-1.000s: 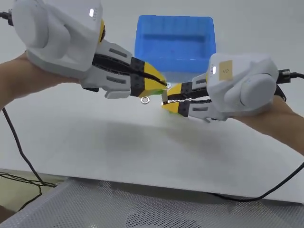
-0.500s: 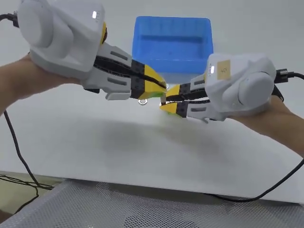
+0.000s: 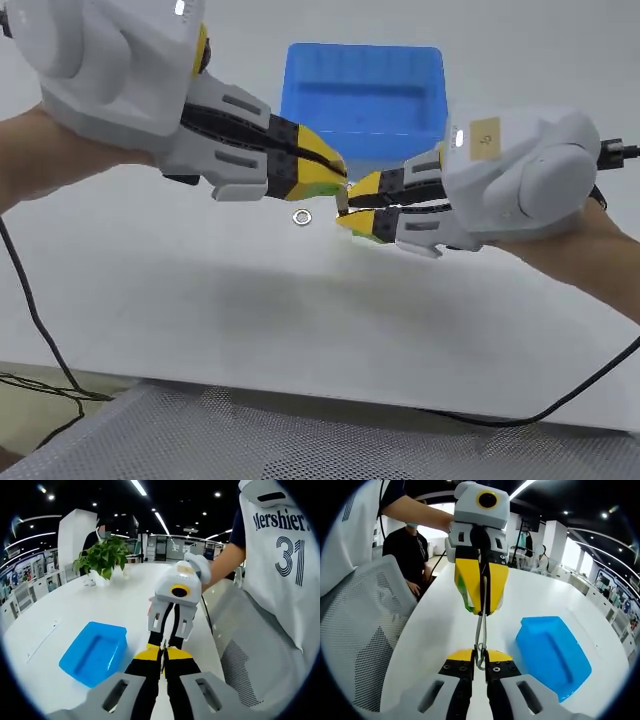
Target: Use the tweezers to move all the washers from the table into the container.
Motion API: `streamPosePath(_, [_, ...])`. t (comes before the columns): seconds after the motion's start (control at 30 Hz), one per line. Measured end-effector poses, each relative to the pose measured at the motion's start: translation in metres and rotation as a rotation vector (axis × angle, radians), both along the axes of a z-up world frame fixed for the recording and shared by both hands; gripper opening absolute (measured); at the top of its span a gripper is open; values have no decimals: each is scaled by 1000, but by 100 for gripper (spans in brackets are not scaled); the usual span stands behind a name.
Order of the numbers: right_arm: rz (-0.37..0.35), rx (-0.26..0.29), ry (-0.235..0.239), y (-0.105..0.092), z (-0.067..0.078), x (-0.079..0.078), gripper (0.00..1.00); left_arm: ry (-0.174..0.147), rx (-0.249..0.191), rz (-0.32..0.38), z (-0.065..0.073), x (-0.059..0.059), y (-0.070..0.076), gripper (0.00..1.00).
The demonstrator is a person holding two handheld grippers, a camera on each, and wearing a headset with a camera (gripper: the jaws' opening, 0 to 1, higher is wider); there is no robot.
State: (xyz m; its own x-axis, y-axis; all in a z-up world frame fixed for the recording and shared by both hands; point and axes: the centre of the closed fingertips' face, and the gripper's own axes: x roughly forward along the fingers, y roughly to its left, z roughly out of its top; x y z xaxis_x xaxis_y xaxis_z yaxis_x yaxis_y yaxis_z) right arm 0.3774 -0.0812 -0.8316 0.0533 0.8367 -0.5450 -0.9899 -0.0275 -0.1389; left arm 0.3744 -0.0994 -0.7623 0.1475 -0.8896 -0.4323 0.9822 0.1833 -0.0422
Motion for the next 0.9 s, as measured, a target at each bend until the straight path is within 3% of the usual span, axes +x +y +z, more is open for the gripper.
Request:
streamPosePath(0.4, [-20,44,-91,1,43,25,9,-83,-7,-21,35,26,5,6])
streamPosePath(0.77, [-41,58,-134,-1,58,63,9,-104,-4,-53,49,60,1,6])
streamPosePath(0.9, [-62,68,-140,0,59,83,9,-112,-9,-48,50,75,0,6])
